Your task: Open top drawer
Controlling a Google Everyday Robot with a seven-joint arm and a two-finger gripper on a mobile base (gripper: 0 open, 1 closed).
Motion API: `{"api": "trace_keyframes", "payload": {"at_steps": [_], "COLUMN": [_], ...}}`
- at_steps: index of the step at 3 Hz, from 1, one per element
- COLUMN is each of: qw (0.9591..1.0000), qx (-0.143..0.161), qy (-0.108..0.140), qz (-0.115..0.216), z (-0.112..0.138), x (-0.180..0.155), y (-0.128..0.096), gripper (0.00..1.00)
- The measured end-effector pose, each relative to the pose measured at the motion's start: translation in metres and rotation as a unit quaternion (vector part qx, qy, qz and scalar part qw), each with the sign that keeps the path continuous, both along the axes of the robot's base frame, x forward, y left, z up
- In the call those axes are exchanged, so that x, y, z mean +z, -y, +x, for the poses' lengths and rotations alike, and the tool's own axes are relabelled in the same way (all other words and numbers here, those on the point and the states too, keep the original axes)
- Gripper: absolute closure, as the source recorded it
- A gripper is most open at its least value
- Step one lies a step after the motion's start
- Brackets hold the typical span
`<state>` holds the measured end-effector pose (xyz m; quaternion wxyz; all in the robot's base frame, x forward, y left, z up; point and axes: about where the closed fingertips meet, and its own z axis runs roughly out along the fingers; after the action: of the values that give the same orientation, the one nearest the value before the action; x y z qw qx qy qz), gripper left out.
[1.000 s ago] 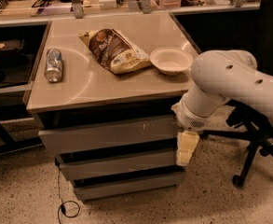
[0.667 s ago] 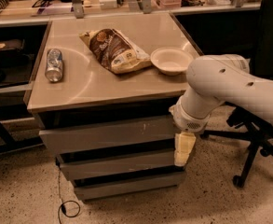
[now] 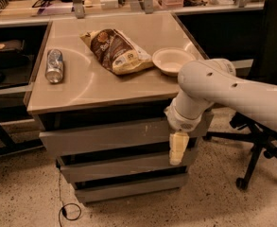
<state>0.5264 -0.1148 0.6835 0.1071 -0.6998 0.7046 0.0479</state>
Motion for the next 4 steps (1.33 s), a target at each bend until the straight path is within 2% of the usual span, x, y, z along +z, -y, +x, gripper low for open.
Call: {"api": "trace_keyframes", "payload": {"at_steps": [2,3,4], "qw": [0.9999,0.9993,0.9982], "qx": [0.014,0.029,0.039], "qy": [-0.005,-0.018,-0.033], "qz": [-0.006,-0.018,-0.031], "z": [0.012,0.006,-0.008], "x": [-0.020,-0.035,-0.033], "y": [-0.008,-0.008,0.002], "gripper": [0.00,0.00,0.00]}}
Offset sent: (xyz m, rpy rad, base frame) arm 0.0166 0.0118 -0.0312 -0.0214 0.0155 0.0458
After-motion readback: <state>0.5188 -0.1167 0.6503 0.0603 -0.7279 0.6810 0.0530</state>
